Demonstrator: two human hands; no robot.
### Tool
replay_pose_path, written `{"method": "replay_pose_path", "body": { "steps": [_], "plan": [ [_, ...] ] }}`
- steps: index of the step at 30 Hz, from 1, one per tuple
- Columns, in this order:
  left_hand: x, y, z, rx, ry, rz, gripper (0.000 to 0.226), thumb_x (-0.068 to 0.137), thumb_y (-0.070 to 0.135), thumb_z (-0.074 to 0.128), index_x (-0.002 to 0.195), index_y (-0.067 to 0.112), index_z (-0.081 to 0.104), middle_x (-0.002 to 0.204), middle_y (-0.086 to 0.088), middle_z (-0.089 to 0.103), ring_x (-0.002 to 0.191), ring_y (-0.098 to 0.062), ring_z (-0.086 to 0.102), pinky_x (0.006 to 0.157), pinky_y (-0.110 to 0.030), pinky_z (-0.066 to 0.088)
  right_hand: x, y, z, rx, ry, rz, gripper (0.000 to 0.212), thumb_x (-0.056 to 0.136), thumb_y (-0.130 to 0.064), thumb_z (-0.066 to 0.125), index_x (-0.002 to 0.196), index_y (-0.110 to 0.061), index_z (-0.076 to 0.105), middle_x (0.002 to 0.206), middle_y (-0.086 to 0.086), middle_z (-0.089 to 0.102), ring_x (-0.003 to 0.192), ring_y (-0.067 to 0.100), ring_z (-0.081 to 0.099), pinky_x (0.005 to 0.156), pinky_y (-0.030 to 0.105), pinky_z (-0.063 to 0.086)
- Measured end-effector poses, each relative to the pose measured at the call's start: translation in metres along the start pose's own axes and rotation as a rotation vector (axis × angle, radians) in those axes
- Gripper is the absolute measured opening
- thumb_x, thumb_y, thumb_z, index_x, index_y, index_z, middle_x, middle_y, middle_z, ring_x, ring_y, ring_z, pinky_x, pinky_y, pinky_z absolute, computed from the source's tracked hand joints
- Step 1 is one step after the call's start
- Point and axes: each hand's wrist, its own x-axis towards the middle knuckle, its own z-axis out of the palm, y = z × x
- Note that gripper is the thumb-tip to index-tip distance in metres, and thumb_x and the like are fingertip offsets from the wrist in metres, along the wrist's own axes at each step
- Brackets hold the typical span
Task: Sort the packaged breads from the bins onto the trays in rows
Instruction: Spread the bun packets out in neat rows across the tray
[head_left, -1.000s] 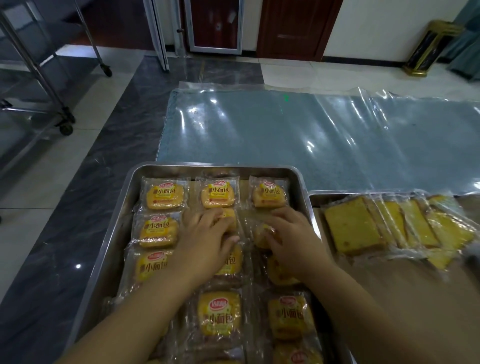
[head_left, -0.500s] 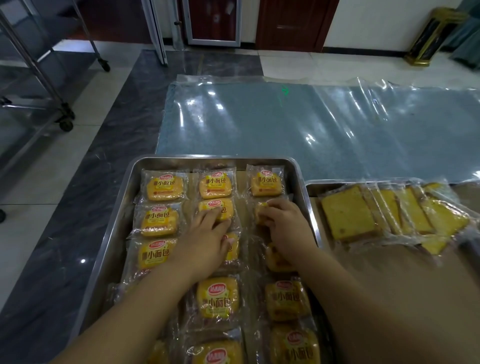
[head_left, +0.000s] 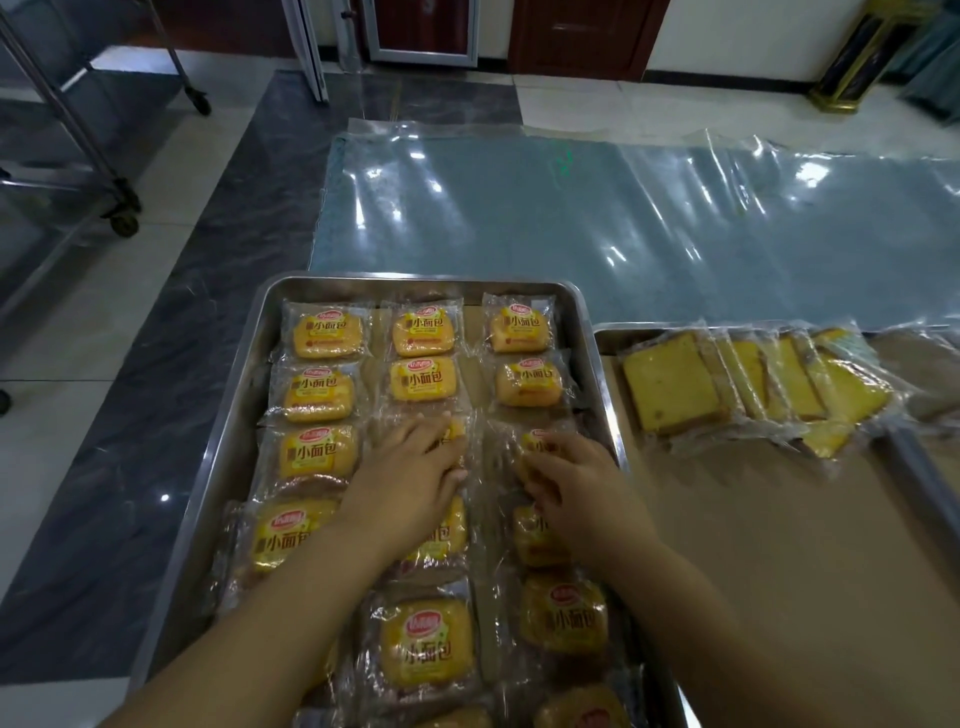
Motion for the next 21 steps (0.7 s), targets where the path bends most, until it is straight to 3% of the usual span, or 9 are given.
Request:
{"method": "replay_pose_path", "body": {
  "steps": [3, 9, 12, 18, 21],
  "plan": [
    [-0.006, 0.000, 0.004, 0.044, -0.018, -0.021, 0.046, 0.097, 0.041, 0.035, 0.142, 0.032, 0.034, 0.155, 0.004, 0.019, 0.141, -0.023, 0.014, 0.111, -0.040, 0.023, -0.002, 0.000, 0.009, -0.014, -0.047, -0.015, 0.039, 0.095, -0.025, 0.048, 0.134, -0.027, 0.048, 0.147, -0.003, 0.030, 0.137, 0.019, 0.020, 0.106, 0.036, 0.034],
    [-0.006, 0.002, -0.002, 0.017, -0.034, -0.033, 0.047, 0.097, 0.042, 0.034, 0.142, 0.030, 0.034, 0.155, 0.003, 0.018, 0.141, -0.022, 0.011, 0.111, -0.039, 0.021, 0.007, -0.001, 0.008, 0.001, -0.108, -0.019, 0.049, 0.094, -0.023, 0.048, 0.142, -0.029, 0.036, 0.151, -0.002, 0.021, 0.140, 0.021, 0.010, 0.109, 0.039, 0.028],
    [-0.015, 0.006, -0.008, -0.052, 0.016, -0.031, 0.048, 0.095, 0.042, 0.040, 0.141, 0.029, 0.038, 0.153, 0.002, 0.023, 0.139, -0.019, 0.012, 0.112, -0.036, 0.017, -0.002, -0.004, 0.002, 0.052, -0.054, 0.004, 0.046, 0.092, -0.025, 0.053, 0.137, -0.027, 0.044, 0.148, 0.001, 0.029, 0.138, 0.021, 0.016, 0.108, 0.040, 0.029],
    [-0.060, 0.019, -0.009, -0.082, 0.084, -0.071, 0.048, 0.092, 0.045, 0.045, 0.138, 0.032, 0.040, 0.150, 0.004, 0.028, 0.135, -0.018, 0.014, 0.111, -0.036, 0.017, -0.049, -0.003, -0.009, 0.070, 0.119, -0.095, 0.037, 0.085, -0.017, 0.064, 0.122, -0.014, 0.060, 0.129, 0.004, 0.053, 0.121, 0.024, 0.046, 0.095, 0.030, 0.037],
    [-0.087, 0.029, -0.002, -0.118, 0.052, -0.106, 0.055, 0.092, 0.052, 0.039, 0.142, 0.032, 0.033, 0.152, 0.005, 0.021, 0.138, -0.018, 0.009, 0.112, -0.039, 0.017, -0.076, -0.004, -0.003, 0.035, 0.089, -0.114, 0.045, 0.085, -0.021, 0.063, 0.129, -0.016, 0.054, 0.136, 0.007, 0.048, 0.128, 0.028, 0.040, 0.099, 0.036, 0.037]
  ]
}}
